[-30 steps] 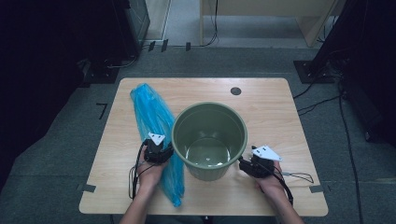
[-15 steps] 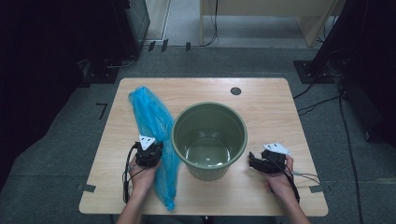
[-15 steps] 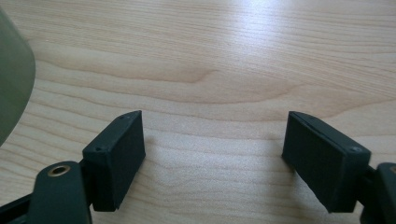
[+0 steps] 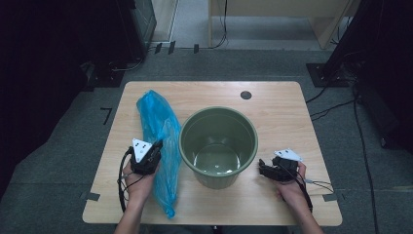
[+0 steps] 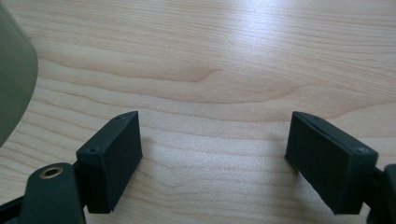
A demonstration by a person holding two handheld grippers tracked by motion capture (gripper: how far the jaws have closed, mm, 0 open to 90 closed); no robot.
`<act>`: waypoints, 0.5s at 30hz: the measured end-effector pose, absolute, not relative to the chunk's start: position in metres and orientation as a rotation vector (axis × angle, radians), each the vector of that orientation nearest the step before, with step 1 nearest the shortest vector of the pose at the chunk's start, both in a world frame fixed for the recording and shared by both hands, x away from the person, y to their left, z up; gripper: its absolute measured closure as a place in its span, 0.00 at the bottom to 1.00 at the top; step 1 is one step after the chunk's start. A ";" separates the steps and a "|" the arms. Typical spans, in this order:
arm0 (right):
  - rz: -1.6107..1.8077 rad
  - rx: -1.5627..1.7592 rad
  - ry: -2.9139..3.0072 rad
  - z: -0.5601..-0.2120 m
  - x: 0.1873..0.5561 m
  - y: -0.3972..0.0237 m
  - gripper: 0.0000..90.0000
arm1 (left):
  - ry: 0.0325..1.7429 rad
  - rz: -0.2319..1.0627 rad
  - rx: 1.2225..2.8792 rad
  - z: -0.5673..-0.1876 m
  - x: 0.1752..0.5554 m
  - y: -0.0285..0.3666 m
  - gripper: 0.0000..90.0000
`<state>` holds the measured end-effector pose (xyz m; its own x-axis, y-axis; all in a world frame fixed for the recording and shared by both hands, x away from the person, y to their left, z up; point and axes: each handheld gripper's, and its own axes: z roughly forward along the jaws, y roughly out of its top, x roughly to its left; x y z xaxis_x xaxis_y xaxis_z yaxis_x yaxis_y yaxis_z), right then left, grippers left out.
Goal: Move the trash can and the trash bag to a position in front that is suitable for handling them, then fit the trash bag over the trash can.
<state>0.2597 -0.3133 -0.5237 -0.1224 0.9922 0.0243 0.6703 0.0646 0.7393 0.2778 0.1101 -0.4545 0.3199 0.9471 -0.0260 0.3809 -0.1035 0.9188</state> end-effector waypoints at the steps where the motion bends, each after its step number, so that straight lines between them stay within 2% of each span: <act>1: 0.840 1.651 1.848 -0.524 0.260 -0.313 0.20 | 1.209 0.775 1.659 -0.452 0.277 0.110 0.99; 15: 0.840 1.651 1.848 -0.524 0.260 -0.313 0.20 | 1.064 0.829 1.572 -0.409 0.254 0.105 0.99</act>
